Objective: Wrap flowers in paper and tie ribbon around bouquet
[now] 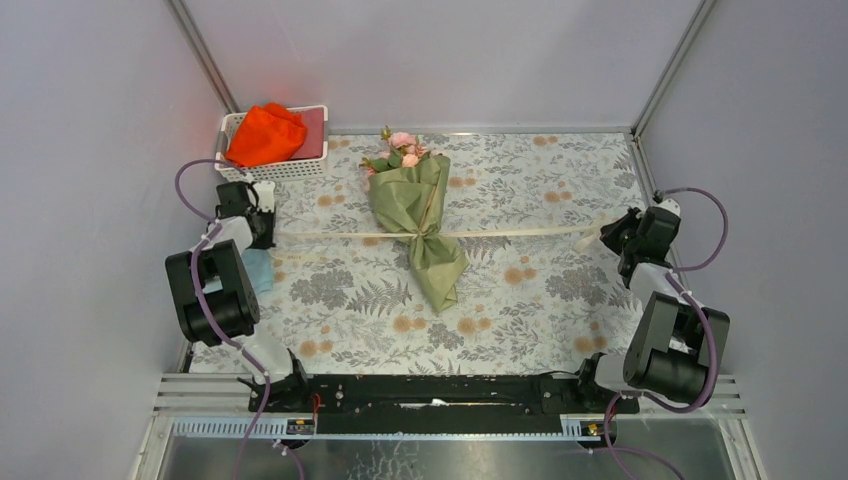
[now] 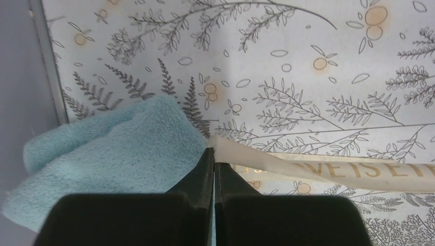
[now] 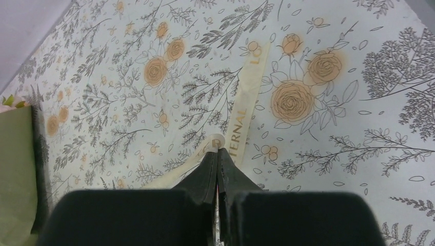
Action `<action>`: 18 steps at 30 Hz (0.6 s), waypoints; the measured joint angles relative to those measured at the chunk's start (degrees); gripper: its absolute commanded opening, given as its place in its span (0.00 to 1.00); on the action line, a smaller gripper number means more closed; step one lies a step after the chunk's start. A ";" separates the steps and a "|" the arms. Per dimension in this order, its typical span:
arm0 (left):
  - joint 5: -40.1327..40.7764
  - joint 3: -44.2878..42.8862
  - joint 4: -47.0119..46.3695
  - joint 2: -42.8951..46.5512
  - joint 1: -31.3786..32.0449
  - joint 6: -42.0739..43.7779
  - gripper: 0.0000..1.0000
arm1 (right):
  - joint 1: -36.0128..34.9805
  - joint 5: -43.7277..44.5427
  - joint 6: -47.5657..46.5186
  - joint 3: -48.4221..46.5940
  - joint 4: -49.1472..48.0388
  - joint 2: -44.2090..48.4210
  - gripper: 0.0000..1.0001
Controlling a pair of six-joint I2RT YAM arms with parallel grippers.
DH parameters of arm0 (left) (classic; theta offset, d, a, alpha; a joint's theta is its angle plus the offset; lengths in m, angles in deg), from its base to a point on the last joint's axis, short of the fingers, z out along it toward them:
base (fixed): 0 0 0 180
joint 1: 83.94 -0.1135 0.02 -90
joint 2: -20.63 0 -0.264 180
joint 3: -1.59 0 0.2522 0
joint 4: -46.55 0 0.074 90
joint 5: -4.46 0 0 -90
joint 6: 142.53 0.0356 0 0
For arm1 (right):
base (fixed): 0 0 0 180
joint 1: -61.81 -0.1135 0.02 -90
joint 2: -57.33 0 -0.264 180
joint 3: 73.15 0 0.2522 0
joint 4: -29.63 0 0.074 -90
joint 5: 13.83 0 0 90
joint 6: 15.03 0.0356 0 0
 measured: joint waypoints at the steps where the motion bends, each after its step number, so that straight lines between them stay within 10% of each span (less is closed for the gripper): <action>1: 0.00 -0.44 0.31 -0.07 -0.04 0.02 0.00 | -0.39 0.02 -0.35 -0.02 0.00 0.02 0.00; 18: 7.52 -25.81 3.72 -18.16 27.63 -4.28 0.00 | -50.07 -0.22 -12.87 -25.18 1.05 -24.06 0.00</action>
